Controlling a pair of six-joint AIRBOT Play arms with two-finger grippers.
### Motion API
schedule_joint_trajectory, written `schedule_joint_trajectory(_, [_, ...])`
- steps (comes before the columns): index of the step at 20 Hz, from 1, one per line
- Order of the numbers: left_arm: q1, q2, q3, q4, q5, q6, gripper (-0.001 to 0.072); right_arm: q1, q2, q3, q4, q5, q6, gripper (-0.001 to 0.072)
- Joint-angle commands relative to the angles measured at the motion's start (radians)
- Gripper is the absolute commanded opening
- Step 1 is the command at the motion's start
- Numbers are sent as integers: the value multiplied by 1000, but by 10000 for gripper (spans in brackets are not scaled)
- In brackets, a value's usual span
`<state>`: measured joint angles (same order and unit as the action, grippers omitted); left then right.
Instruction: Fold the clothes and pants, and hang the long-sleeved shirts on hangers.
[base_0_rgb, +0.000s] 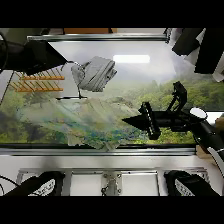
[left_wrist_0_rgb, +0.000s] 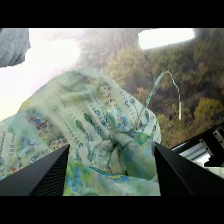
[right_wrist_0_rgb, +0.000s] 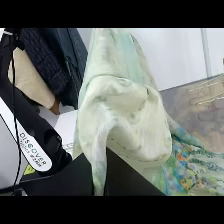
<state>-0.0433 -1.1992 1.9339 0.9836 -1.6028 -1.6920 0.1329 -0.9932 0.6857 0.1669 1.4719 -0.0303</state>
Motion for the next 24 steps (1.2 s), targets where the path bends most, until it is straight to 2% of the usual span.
schedule_joint_trajectory(1, [66, 37, -2, -18, 26, 2, 538, 0, 3, 2, 44, -2, 4, -1])
schedule_joint_trajectory(4, [135, 83, -2, -16, 90, 2, 537, -50, 33, 76, 46, -64, 63, -1])
schedule_joint_trajectory(5, [159, 97, -2, -16, 107, 2, 504, -90, 50, 119, 26, -97, 88, -1])
schedule_joint_trajectory(6, [179, 110, -2, -16, 113, 5, 237, -142, 70, 164, 2, -125, 116, -1])
schedule_joint_trajectory(7, [192, 123, -2, -16, 114, 29, 18, -198, 87, 208, -24, -149, 156, -1])
schedule_joint_trajectory(14, [195, 135, -2, -19, 121, 39, 15, -698, 196, 529, -417, -342, 513, -1])
schedule_joint_trajectory(17, [195, 114, -2, -19, 112, 39, 15, -839, 230, 587, -463, -491, 570, -1])
schedule_joint_trajectory(19, [195, 95, -2, -19, 101, 47, 16, -907, 239, 607, -480, -598, 674, -1])
schedule_joint_trajectory(20, [194, 88, -2, -20, 98, 56, 15, -932, 241, 622, -536, -661, 745, 0])
schedule_joint_trajectory(22, [161, 72, -2, -15, 96, 76, 16, -964, 237, 674, -756, -752, 914, -1])
schedule_joint_trajectory(24, [94, 49, -2, -15, 96, 103, 15, -983, 214, 755, -1066, -781, 1146, 0])
